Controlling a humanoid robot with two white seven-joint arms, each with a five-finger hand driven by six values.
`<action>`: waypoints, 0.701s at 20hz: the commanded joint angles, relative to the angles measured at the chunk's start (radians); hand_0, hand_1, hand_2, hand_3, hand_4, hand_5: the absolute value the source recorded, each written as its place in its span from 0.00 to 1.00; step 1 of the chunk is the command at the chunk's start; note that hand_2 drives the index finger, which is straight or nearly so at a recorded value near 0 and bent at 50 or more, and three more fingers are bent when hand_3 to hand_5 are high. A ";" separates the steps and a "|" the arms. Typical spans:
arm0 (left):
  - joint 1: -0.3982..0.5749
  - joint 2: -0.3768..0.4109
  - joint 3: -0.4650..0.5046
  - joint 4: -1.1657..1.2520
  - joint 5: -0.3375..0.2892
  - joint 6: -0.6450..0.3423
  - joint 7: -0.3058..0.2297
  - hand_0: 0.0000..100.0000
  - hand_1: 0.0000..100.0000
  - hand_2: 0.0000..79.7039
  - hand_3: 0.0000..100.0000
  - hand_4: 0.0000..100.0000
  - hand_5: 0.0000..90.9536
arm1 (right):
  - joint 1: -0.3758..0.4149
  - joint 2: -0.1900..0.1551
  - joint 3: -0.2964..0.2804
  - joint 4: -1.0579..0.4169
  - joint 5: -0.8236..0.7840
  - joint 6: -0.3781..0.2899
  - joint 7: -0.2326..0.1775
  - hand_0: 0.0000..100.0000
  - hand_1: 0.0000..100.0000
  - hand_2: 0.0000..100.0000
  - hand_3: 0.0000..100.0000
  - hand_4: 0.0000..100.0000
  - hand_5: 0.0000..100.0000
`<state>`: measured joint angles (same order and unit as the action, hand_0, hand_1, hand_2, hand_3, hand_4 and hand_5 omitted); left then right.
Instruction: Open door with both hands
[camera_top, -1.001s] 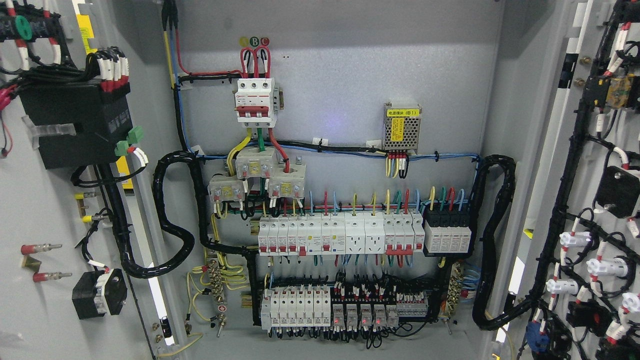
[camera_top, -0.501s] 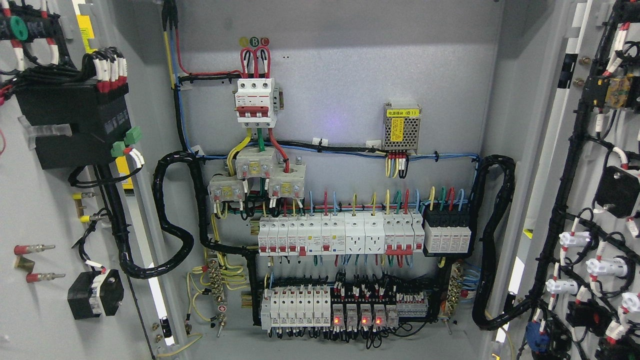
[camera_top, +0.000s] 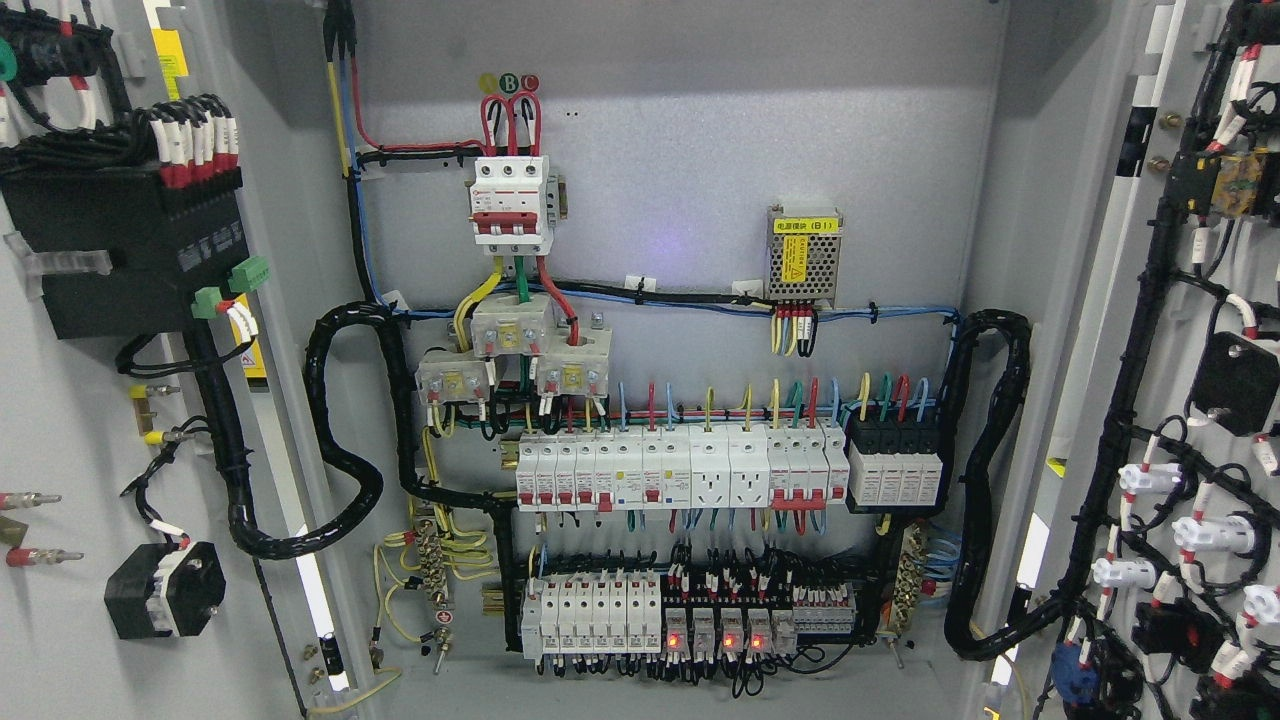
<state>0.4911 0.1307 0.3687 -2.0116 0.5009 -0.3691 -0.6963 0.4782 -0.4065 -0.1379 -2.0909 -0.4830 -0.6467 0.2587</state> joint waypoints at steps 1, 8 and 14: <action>0.001 0.010 0.154 -0.003 0.073 0.044 -0.043 0.02 0.16 0.16 0.21 0.08 0.00 | -0.006 -0.002 -0.009 -0.001 -0.020 0.001 0.004 0.21 0.11 0.00 0.00 0.00 0.00; 0.001 0.010 0.249 0.014 0.137 0.145 -0.103 0.02 0.15 0.17 0.23 0.09 0.00 | -0.006 0.009 -0.009 0.000 -0.078 0.015 0.004 0.21 0.11 0.00 0.00 0.00 0.00; -0.020 0.029 0.269 0.102 0.137 0.153 -0.111 0.02 0.15 0.18 0.25 0.10 0.00 | -0.004 0.012 -0.041 0.002 -0.097 0.030 0.004 0.21 0.11 0.00 0.00 0.00 0.00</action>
<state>0.4870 0.1407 0.5384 -1.9844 0.6191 -0.2227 -0.8031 0.4734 -0.4007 -0.1516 -2.0910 -0.5579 -0.6197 0.2634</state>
